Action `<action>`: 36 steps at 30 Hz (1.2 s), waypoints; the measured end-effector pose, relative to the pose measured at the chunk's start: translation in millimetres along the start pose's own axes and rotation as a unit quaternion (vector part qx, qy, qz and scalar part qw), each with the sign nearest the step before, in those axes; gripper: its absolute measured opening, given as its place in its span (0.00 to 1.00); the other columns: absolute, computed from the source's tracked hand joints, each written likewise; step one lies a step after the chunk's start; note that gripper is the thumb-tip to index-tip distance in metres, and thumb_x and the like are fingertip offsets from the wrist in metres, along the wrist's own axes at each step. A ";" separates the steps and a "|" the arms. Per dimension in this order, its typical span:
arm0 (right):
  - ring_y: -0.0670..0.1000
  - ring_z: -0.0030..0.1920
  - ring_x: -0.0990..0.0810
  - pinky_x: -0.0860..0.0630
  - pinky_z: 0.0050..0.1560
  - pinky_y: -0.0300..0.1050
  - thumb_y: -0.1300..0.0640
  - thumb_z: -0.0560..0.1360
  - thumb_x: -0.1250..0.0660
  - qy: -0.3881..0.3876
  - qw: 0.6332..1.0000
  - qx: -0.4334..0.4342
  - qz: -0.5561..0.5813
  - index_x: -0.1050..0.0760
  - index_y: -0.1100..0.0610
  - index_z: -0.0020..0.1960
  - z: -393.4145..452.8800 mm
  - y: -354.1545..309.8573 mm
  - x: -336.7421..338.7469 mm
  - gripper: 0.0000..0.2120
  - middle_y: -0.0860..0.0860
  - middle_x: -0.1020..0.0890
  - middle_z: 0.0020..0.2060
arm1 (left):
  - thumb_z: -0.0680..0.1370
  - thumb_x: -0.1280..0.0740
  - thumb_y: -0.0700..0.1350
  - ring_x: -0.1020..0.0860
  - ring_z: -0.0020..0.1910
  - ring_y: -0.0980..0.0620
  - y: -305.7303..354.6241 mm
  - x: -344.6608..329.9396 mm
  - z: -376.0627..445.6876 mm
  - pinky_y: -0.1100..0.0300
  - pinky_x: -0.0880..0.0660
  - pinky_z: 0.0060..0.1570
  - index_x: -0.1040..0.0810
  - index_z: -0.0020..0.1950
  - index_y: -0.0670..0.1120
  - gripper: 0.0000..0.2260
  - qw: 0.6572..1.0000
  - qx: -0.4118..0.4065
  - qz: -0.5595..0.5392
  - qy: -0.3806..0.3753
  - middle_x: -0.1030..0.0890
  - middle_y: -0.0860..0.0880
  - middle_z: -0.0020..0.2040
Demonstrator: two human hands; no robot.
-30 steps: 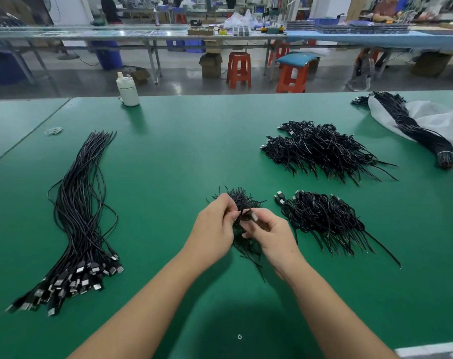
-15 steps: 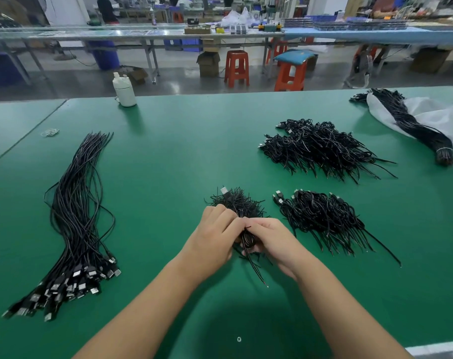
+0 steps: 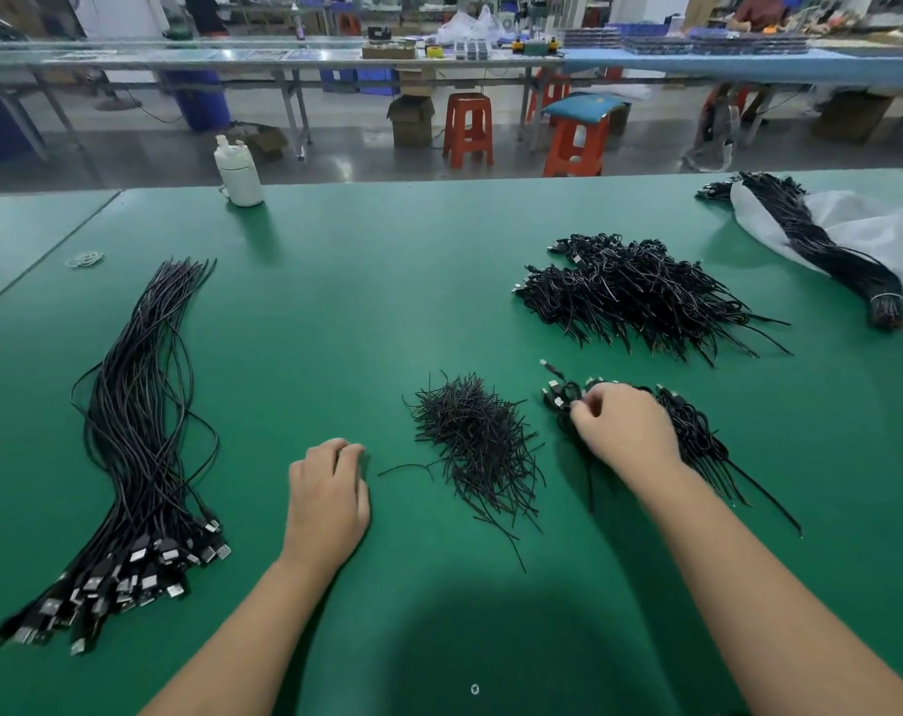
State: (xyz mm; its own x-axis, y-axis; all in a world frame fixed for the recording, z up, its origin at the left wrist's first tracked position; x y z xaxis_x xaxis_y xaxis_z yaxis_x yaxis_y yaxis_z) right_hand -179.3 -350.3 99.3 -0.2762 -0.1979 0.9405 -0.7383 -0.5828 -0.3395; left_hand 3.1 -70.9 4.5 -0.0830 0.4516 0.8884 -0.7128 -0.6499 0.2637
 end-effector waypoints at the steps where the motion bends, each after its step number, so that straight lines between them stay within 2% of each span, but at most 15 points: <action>1: 0.47 0.30 0.23 0.35 0.26 0.37 0.49 0.80 0.38 0.021 0.998 -0.005 -0.051 0.22 0.53 0.43 7.1 6.3 1.2 0.12 0.48 0.20 0.32 | 0.73 0.35 0.38 0.25 0.53 0.44 -1.1 -1.9 0.9 0.49 0.31 0.50 0.21 0.54 0.41 0.11 1.000 0.008 -0.003 0.004 0.22 0.44 0.52; 5: 0.54 0.34 0.24 0.33 0.30 0.40 0.47 0.80 0.39 0.058 0.983 -0.021 -0.174 0.22 0.57 0.43 29.8 24.8 -3.4 0.16 0.52 0.21 0.35 | 0.70 0.30 0.33 0.25 0.51 0.42 -3.6 -6.8 1.2 0.48 0.29 0.49 0.19 0.50 0.40 0.10 0.999 0.027 -0.018 0.010 0.22 0.43 0.50; 9: 0.55 0.31 0.25 0.36 0.28 0.41 0.45 0.80 0.36 0.062 0.980 -0.011 -0.191 0.27 0.58 0.39 37.5 30.7 -18.3 0.18 0.52 0.23 0.32 | 0.69 0.29 0.32 0.25 0.48 0.43 -4.3 -8.0 -0.6 0.50 0.29 0.47 0.19 0.44 0.39 0.06 0.999 0.030 -0.035 0.019 0.22 0.44 0.47; 14: 0.54 0.34 0.26 0.36 0.31 0.42 0.42 0.78 0.35 0.098 0.971 0.026 -0.217 0.29 0.57 0.52 28.4 21.9 -26.3 0.17 0.53 0.23 0.45 | 0.70 0.30 0.33 0.25 0.46 0.44 -5.1 -7.7 -1.2 0.50 0.28 0.47 0.20 0.42 0.40 0.04 0.998 0.048 -0.041 0.017 0.23 0.44 0.46; 17: 0.51 0.32 0.25 0.35 0.28 0.40 0.45 0.80 0.37 0.122 0.979 0.054 -0.154 0.27 0.56 0.52 14.3 9.4 -29.4 0.14 0.51 0.22 0.43 | 0.70 0.31 0.33 0.26 0.45 0.44 -6.0 -8.3 -1.3 0.50 0.28 0.47 0.20 0.42 0.40 0.04 0.997 0.057 -0.041 0.018 0.23 0.45 0.45; 20: 0.44 0.29 0.25 0.34 0.25 0.37 0.49 0.81 0.40 0.077 0.995 0.060 -0.019 0.25 0.55 0.48 -10.6 -3.3 -50.9 0.10 0.46 0.23 0.37 | 0.71 0.32 0.34 0.26 0.45 0.44 -6.5 -8.7 -1.7 0.51 0.28 0.47 0.20 0.42 0.40 0.03 0.997 0.063 -0.040 0.018 0.23 0.45 0.45; 23: 0.44 0.34 0.24 0.30 0.30 0.40 0.51 0.83 0.42 0.063 0.994 0.032 0.078 0.25 0.53 0.51 -44.7 -7.1 -81.4 0.09 0.45 0.22 0.42 | 0.71 0.32 0.34 0.26 0.44 0.45 -6.1 -8.8 -2.1 0.50 0.28 0.46 0.20 0.42 0.40 0.03 0.997 0.064 -0.040 0.017 0.23 0.45 0.45; 28: 0.46 0.38 0.24 0.31 0.36 0.41 0.53 0.83 0.45 0.082 0.993 0.040 0.074 0.24 0.54 0.54 -65.1 -0.3 -108.3 0.11 0.44 0.24 0.43 | 0.71 0.31 0.34 0.26 0.44 0.45 -7.2 -9.8 -2.2 0.51 0.28 0.46 0.20 0.43 0.41 0.03 0.998 0.055 -0.029 0.026 0.23 0.46 0.44; 34: 0.46 0.36 0.24 0.26 0.36 0.46 0.54 0.83 0.45 0.091 0.991 0.031 0.090 0.25 0.54 0.50 -60.2 2.2 -112.4 0.11 0.45 0.23 0.40 | 0.71 0.31 0.37 0.28 0.43 0.45 -5.9 -9.7 0.1 0.50 0.29 0.42 0.20 0.44 0.42 0.03 0.998 0.061 0.006 0.015 0.25 0.46 0.43; 36: 0.46 0.35 0.25 0.26 0.36 0.46 0.54 0.83 0.45 0.092 0.991 0.030 0.092 0.26 0.53 0.49 -60.6 2.1 -112.8 0.11 0.45 0.24 0.39 | 0.73 0.32 0.39 0.28 0.46 0.44 -6.5 -9.3 -0.6 0.50 0.31 0.45 0.20 0.48 0.42 0.06 0.996 0.084 0.032 0.000 0.25 0.46 0.46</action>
State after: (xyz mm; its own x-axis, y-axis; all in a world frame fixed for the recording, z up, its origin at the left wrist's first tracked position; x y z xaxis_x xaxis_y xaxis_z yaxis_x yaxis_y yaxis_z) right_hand -186.9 -281.5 -8.4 -0.5147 -0.1606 0.8422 -0.6282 -0.5978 -0.4979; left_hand 8.1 -70.6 -5.7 -0.1242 0.4052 0.9057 -0.5787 -0.7711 0.2656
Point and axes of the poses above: each hand's wrist, its own z-axis towards the middle knuckle, its own x-axis out of the back of the hand, y = z × x, the point moved 3 cm from there along z, towards the middle knuckle
